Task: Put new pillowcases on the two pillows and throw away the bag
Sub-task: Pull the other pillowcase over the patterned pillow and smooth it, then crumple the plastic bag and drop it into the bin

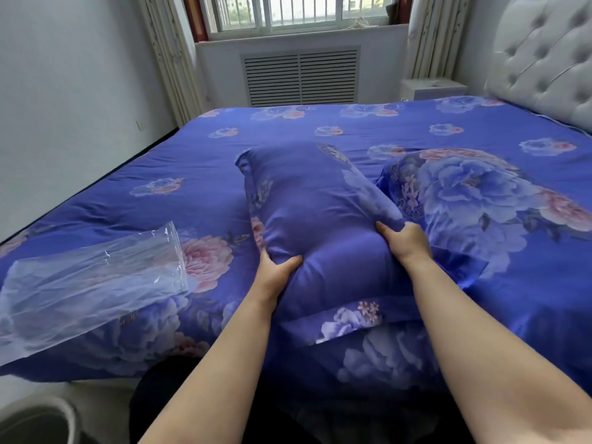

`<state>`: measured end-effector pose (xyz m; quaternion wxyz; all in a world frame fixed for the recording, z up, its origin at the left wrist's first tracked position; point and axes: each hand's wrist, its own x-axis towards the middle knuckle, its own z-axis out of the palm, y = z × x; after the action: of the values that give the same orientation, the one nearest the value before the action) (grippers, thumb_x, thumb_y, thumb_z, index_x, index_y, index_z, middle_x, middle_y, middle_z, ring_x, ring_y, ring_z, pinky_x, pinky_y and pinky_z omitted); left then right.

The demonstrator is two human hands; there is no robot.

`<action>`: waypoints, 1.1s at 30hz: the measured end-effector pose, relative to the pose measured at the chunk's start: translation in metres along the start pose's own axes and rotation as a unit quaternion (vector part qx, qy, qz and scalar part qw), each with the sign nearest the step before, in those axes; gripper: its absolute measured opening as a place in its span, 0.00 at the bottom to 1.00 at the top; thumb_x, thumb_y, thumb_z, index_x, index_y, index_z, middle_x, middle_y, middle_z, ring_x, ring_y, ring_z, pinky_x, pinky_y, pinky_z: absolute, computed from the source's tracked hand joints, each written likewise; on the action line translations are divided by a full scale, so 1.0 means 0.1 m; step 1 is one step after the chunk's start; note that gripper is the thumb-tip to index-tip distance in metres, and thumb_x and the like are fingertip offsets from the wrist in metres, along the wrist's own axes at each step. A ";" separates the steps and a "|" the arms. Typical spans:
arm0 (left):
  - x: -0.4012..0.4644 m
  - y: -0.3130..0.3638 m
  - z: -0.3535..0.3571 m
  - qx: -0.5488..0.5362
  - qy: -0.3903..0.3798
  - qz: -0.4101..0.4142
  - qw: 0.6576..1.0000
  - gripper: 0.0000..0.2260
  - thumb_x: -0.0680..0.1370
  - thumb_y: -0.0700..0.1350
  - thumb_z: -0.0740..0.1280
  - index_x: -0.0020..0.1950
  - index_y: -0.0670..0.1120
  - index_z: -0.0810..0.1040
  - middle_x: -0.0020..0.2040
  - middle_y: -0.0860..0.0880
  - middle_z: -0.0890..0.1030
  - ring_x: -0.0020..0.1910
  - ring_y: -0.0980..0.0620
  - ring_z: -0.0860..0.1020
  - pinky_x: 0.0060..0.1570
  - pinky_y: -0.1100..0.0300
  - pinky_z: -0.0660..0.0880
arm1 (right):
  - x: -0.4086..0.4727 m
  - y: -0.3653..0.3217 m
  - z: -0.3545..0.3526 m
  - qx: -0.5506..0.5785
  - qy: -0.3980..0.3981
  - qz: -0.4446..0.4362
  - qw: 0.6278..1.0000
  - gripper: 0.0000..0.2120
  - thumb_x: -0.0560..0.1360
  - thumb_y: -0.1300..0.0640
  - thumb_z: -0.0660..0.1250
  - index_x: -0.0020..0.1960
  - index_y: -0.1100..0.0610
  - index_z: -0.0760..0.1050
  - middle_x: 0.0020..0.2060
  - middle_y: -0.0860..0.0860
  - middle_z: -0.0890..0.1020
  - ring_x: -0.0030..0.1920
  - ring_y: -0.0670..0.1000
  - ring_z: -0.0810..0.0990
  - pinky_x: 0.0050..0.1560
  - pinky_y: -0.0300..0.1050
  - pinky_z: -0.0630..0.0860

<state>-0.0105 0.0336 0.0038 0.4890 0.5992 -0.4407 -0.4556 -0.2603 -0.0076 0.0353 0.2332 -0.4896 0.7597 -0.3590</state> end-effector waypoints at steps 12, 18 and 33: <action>0.01 -0.07 0.15 0.128 -0.045 0.046 0.990 0.34 0.67 0.49 0.61 0.74 0.54 0.61 0.70 0.46 0.67 0.67 0.49 0.69 0.64 0.60 0.64 | -0.36 0.04 -0.26 -0.147 0.206 -0.081 0.964 0.27 0.74 0.49 0.67 0.70 0.55 0.66 0.66 0.61 0.67 0.66 0.64 0.65 0.65 0.64 0.61; -0.03 -0.38 0.10 0.339 -0.007 0.080 0.937 0.26 0.76 0.53 0.50 0.75 0.55 0.61 0.76 0.46 0.59 0.74 0.45 0.58 0.72 0.51 0.54 | -0.61 -0.37 0.29 -0.352 -0.049 -0.200 0.913 0.40 0.72 0.28 0.52 0.77 0.46 0.46 0.77 0.49 0.45 0.76 0.59 0.40 0.69 0.68 0.37; -0.03 -0.82 -2.16 0.561 0.243 -0.021 0.791 0.10 0.76 0.54 0.64 0.55 0.57 0.79 0.76 0.51 0.60 0.75 0.46 0.54 0.71 0.47 0.54 | -1.55 -1.32 1.98 -0.123 -0.312 -0.389 0.858 0.15 0.78 0.48 0.61 0.62 0.51 0.73 0.57 0.48 0.78 0.57 0.51 0.76 0.56 0.46 0.73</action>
<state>0.2072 0.0870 -0.0537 0.1479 0.8685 -0.4726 0.0218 0.0198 0.0359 0.0124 0.2372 -0.8564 0.4325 -0.1525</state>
